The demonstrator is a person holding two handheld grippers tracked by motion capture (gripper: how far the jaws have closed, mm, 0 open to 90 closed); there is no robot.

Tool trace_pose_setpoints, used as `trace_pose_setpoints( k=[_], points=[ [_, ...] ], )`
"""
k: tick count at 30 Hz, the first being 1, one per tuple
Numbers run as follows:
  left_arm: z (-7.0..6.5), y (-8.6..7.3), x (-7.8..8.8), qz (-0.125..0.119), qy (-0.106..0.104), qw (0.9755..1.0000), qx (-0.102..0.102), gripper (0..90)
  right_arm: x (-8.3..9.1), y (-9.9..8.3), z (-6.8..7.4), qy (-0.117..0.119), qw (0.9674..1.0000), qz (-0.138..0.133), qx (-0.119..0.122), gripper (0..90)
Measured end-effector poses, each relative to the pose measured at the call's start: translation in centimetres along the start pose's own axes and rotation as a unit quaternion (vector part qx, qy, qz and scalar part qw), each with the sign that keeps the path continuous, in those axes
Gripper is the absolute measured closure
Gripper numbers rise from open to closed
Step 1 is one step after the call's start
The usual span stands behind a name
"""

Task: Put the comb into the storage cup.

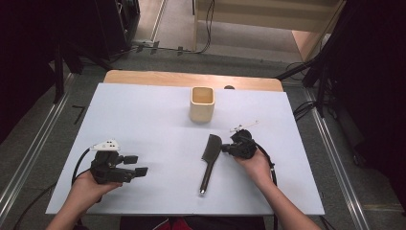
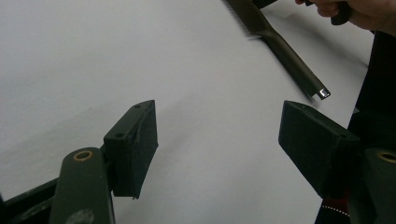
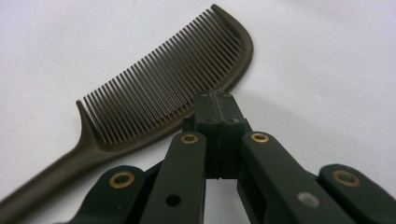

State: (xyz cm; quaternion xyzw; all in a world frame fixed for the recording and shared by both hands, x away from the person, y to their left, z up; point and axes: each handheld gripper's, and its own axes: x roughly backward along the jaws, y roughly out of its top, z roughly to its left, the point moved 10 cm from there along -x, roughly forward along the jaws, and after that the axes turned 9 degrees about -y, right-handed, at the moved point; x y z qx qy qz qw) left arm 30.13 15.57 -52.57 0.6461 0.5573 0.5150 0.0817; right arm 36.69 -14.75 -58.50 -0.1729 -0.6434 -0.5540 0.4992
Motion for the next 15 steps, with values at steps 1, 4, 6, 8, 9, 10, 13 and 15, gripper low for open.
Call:
trace_pose_setpoints(
  k=[1,4,6,8,9,10,13,15],
  points=[
    [0.0,0.0,0.0,0.0,0.0,1.0,0.0,29.2,-0.2,0.3,0.2,-0.001,1.0,0.001,0.002,87.6],
    [0.0,0.0,0.0,0.0,0.0,1.0,0.0,29.2,-0.5,0.7,0.5,0.001,1.0,0.002,0.004,87.6],
    [0.0,0.0,0.0,0.0,0.0,1.0,0.0,29.2,-0.8,1.2,0.8,0.002,1.0,-0.001,0.006,87.6],
    [0.0,0.0,0.0,0.0,0.0,1.0,0.0,29.2,-1.1,1.5,1.2,0.005,1.0,-0.004,0.006,87.6],
    [0.0,0.0,0.0,0.001,0.0,1.0,0.0,29.2,-1.4,1.9,1.6,0.006,0.9999,-0.005,0.008,87.6],
    [0.0,0.0,0.0,0.0,0.0,1.0,0.0,29.2,-1.4,1.9,1.6,0.006,0.9999,-0.005,0.008,87.6],
    [0.1,0.0,0.0,-0.001,-0.001,1.0,0.002,29.2,-1.9,2.7,2.5,0.011,0.9998,-0.006,0.012,87.6],
    [0.1,0.0,0.1,-0.001,0.0,1.0,0.002,29.2,-2.1,2.8,2.7,0.012,0.9998,-0.007,0.015,87.6]
  ],
)
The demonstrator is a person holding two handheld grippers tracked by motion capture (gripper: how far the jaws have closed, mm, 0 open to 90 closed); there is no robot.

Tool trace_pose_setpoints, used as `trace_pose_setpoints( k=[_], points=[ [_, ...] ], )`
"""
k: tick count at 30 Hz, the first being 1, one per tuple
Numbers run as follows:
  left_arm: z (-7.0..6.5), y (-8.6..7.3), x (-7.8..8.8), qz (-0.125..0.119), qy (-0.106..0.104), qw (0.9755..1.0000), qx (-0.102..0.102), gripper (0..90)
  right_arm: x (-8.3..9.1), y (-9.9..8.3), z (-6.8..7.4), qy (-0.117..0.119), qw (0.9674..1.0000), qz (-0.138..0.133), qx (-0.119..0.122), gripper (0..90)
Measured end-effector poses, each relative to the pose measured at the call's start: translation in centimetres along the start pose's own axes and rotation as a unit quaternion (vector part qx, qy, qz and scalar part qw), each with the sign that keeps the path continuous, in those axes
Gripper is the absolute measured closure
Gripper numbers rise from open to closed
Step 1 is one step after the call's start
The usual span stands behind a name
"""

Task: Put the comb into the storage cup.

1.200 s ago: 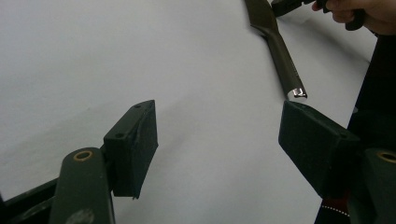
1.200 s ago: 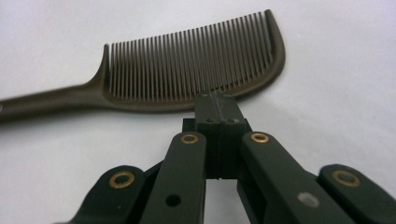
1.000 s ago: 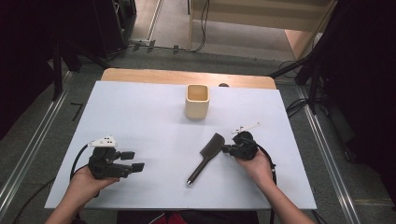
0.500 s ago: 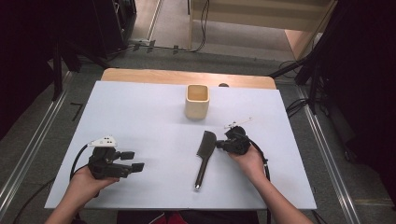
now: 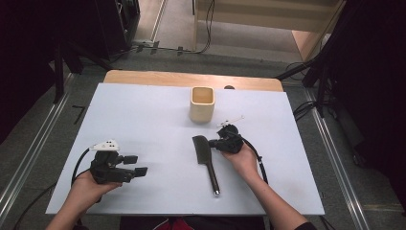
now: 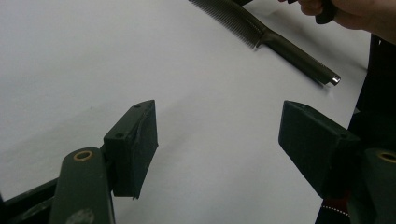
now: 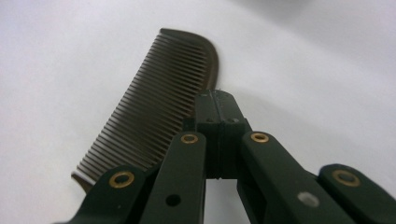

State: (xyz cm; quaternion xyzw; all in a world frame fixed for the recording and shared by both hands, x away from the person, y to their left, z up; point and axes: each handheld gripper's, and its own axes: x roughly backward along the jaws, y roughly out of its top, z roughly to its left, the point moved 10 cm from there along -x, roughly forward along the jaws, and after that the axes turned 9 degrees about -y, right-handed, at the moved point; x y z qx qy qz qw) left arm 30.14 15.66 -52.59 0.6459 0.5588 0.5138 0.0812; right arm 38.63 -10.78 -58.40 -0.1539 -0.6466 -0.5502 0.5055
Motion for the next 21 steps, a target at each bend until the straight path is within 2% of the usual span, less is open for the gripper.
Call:
trace_pose_setpoints(
  k=[21],
  points=[
    [0.0,-0.1,0.1,0.0,0.001,1.0,-0.001,29.2,-1.2,1.4,3.6,0.021,0.999,0.002,0.039,87.6]
  ],
)
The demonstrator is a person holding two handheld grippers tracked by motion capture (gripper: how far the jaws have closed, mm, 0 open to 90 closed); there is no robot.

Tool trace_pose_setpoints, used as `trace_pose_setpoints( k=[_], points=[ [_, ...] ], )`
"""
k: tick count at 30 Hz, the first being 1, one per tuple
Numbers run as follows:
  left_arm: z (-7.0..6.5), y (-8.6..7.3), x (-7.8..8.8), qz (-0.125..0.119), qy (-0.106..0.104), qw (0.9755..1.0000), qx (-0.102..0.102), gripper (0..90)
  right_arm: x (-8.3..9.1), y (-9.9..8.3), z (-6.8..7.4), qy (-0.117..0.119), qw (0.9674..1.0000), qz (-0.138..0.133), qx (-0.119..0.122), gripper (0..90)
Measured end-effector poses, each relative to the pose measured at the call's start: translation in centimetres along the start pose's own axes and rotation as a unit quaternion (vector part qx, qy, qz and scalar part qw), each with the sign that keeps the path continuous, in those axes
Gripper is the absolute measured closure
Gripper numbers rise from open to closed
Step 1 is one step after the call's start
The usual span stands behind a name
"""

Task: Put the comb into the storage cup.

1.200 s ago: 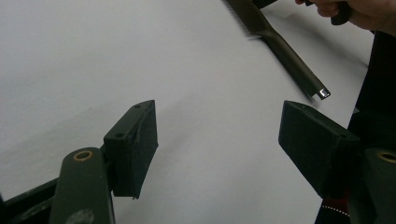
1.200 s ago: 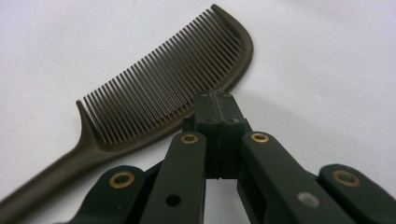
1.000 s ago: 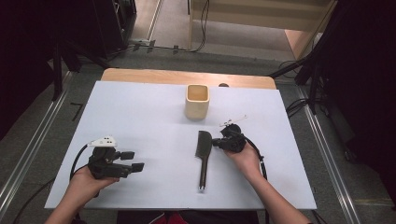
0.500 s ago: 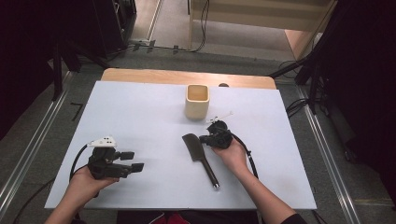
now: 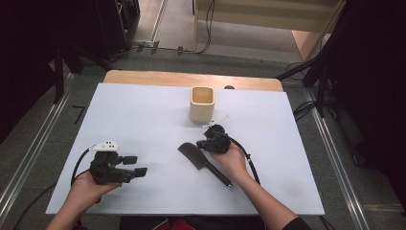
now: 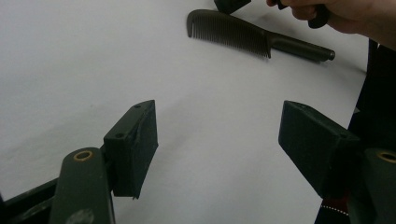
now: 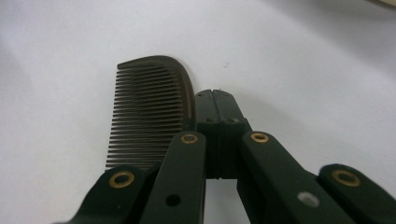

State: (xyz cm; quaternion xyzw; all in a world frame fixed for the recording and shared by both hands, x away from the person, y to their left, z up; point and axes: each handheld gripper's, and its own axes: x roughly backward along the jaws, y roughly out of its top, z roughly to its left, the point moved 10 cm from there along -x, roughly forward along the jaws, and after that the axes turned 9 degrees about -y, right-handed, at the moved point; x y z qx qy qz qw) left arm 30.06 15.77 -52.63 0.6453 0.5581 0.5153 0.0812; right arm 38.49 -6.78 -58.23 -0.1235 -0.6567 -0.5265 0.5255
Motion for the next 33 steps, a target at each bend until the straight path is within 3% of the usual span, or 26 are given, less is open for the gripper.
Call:
trace_pose_setpoints(
  k=[8,12,13,16,19,23,33],
  points=[
    [0.0,0.0,0.0,-0.003,-0.002,1.0,0.004,29.2,-0.1,0.1,0.6,0.009,1.0,0.001,0.004,87.6],
    [0.0,0.0,0.1,-0.003,0.0,1.0,0.003,29.2,0.0,0.2,0.4,-0.001,1.0,-0.001,0.007,87.3],
    [0.0,0.0,0.1,-0.003,-0.001,1.0,0.003,29.2,0.2,0.4,0.1,0.005,0.9999,-0.009,0.007,79.7],
    [0.0,0.0,0.1,-0.004,-0.001,1.0,0.003,29.2,0.6,0.6,-0.1,0.007,0.9998,-0.015,0.006,76.3],
    [0.1,0.0,0.2,-0.006,0.0,1.0,0.003,29.1,1.4,0.9,-0.2,0.014,0.9995,-0.028,0.006,62.9],
    [0.1,0.0,0.2,-0.006,0.001,1.0,0.002,29.1,3.0,1.3,0.2,0.058,0.9972,-0.048,0.0,46.0],
    [0.2,0.0,0.2,-0.007,0.002,1.0,0.003,29.0,5.8,0.9,-0.5,0.051,0.9955,-0.08,0.008,30.7]
  ],
)
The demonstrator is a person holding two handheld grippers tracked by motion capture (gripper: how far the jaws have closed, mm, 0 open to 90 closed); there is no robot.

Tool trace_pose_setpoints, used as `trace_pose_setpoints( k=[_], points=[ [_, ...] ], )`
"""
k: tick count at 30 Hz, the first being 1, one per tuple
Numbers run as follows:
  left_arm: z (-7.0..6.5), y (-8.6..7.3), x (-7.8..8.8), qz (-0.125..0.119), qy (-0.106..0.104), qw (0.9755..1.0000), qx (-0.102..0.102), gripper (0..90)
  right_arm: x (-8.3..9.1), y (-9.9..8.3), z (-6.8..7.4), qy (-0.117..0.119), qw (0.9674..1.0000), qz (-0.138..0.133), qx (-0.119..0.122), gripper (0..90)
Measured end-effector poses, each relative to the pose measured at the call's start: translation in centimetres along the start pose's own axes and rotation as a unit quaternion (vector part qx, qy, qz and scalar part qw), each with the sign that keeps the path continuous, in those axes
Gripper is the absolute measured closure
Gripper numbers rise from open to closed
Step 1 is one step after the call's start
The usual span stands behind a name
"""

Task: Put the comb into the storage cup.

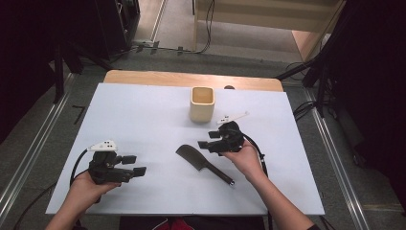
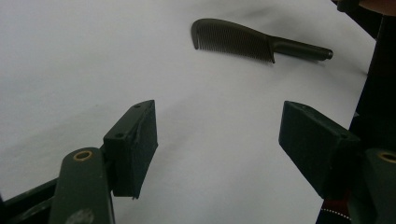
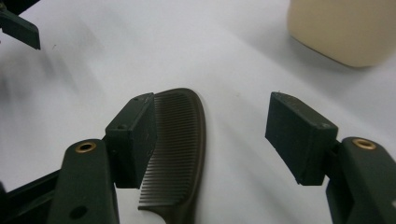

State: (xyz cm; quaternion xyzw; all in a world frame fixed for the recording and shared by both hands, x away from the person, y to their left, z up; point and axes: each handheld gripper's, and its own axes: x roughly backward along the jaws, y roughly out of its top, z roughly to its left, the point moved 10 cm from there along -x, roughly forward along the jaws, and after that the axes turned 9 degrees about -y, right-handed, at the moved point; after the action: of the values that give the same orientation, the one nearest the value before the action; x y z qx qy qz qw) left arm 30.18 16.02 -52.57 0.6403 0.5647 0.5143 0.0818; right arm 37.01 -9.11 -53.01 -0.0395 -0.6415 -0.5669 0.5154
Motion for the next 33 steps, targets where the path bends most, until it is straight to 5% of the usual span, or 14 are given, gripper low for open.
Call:
trace_pose_setpoints(
  k=[13,18,33],
  points=[
    [-0.2,0.1,0.0,-0.005,-0.003,1.0,-0.004,28.6,3.1,-1.8,-0.1,0.017,0.9989,-0.044,-0.007,25.5],
    [-0.2,0.2,0.0,-0.01,-0.005,0.9999,-0.006,27.7,3.9,-2.6,-0.3,0.001,0.9982,-0.059,-0.008,22.7],
    [-0.1,0.3,0.1,-0.016,0.002,0.9998,-0.008,27.5,6.2,-5.1,-1.3,-0.009,0.998,-0.06,-0.017,20.9]
  ],
)
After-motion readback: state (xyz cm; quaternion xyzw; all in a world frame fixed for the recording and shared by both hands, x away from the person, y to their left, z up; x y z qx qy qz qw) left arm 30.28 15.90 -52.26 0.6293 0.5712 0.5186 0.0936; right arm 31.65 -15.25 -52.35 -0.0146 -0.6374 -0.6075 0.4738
